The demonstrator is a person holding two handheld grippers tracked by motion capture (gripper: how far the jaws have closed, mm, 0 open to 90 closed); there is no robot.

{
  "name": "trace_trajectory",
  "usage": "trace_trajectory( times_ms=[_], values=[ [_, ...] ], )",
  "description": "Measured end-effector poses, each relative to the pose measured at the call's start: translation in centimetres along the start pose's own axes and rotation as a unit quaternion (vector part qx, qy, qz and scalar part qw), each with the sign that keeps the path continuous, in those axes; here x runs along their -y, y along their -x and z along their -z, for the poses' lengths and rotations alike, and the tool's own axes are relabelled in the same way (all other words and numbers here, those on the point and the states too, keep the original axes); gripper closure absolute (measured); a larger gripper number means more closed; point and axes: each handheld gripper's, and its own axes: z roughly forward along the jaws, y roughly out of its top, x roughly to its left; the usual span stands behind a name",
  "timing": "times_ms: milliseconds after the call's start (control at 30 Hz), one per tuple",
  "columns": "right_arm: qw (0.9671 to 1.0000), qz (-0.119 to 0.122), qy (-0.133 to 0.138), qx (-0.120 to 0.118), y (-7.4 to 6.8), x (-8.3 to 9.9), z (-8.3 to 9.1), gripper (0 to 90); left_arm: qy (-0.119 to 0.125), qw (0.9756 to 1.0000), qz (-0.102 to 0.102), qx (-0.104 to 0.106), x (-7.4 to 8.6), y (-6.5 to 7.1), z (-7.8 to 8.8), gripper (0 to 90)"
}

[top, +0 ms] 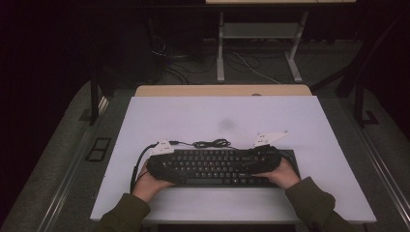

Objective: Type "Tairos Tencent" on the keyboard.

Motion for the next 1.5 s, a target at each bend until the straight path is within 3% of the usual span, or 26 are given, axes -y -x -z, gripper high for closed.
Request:
trace_trajectory(
  times_ms=[167, 400, 733, 1100, 1500],
  values=[
    [1.0, -0.001, 0.007, 0.002, 0.0, -0.7, -0.7, 35.1, -0.001, 1.0, -0.002, 0.0, 0.0, 0.0, 0.0, 4.6],
    [0.9998, 0.0, 0.021, 0.001, 0.1, -1.3, -1.4, 32.7, 0.0, 1.0, -0.002, 0.0, 0.1, 0.0, 0.0, 7.2],
    [0.9996, -0.002, 0.027, 0.005, 0.2, -1.9, -2.8, 26.7, -0.005, 0.9999, -0.01, -0.002, 0.2, 0.0, -0.2, 17.1],
    [0.9997, 0.0, 0.022, 0.01, 0.1, -1.5, -3.3, 24.6, -0.005, 0.9997, -0.02, -0.014, 0.5, -0.5, 0.6, 46.3],
    [0.9998, 0.004, 0.018, 0.012, -0.1, -1.3, -3.7, 23.2, -0.019, 0.9994, -0.02, -0.021, 0.7, -0.8, 1.1, 70.0]
  ],
)
